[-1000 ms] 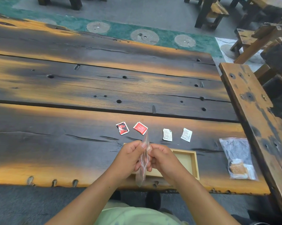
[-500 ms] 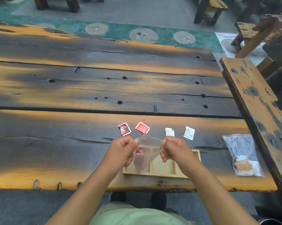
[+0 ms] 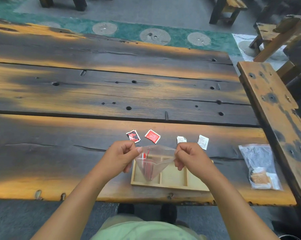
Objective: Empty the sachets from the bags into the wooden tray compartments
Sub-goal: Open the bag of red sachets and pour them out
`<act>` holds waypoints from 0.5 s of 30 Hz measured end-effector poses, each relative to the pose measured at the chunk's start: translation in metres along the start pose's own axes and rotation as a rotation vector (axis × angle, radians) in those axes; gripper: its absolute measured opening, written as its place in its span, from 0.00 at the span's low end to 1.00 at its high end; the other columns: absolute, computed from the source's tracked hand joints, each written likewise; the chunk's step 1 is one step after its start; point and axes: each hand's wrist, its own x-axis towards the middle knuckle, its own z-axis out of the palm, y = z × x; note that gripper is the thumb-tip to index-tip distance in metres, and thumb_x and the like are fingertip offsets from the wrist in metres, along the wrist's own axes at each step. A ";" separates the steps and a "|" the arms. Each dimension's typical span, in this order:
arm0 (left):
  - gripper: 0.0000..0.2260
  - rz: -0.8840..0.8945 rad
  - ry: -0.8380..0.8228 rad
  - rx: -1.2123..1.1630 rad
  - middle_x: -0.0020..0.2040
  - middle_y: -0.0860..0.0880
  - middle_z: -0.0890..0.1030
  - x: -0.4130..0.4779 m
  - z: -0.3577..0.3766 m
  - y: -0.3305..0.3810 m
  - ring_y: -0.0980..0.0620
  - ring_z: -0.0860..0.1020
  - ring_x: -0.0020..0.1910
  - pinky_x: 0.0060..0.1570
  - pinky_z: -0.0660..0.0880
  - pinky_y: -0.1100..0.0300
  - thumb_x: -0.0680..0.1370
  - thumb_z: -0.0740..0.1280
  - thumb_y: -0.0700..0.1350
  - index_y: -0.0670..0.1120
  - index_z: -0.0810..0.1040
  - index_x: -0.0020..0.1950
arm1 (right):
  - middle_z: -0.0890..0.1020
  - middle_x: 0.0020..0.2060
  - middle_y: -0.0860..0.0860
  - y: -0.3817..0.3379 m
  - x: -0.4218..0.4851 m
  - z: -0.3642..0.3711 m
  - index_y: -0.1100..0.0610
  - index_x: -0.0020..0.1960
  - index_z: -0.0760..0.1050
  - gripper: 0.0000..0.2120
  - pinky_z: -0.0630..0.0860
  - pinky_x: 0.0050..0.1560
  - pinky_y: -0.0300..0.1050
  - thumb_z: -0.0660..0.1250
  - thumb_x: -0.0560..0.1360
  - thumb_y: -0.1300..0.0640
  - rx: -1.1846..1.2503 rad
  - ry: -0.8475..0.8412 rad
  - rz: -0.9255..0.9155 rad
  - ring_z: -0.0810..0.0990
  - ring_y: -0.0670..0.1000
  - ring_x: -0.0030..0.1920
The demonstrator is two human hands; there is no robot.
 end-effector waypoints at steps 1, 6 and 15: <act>0.16 0.009 0.012 -0.017 0.25 0.44 0.73 0.001 0.001 0.000 0.54 0.70 0.22 0.29 0.69 0.65 0.81 0.66 0.47 0.42 0.71 0.35 | 0.82 0.29 0.55 -0.004 0.000 0.000 0.69 0.38 0.73 0.12 0.79 0.39 0.46 0.59 0.78 0.66 0.025 -0.008 -0.004 0.79 0.49 0.29; 0.14 0.015 0.036 -0.121 0.36 0.47 0.79 0.003 0.005 -0.002 0.53 0.78 0.34 0.36 0.76 0.58 0.79 0.68 0.51 0.39 0.77 0.45 | 0.81 0.28 0.55 -0.027 -0.004 0.004 0.63 0.35 0.73 0.14 0.78 0.37 0.44 0.59 0.78 0.67 0.103 -0.034 -0.024 0.79 0.50 0.28; 0.40 0.106 -0.231 -0.261 0.72 0.62 0.68 0.001 0.019 0.006 0.65 0.67 0.71 0.59 0.75 0.64 0.64 0.75 0.57 0.62 0.61 0.73 | 0.79 0.27 0.57 -0.067 -0.022 -0.012 0.60 0.33 0.73 0.07 0.76 0.32 0.44 0.61 0.69 0.62 0.536 -0.014 -0.060 0.75 0.54 0.26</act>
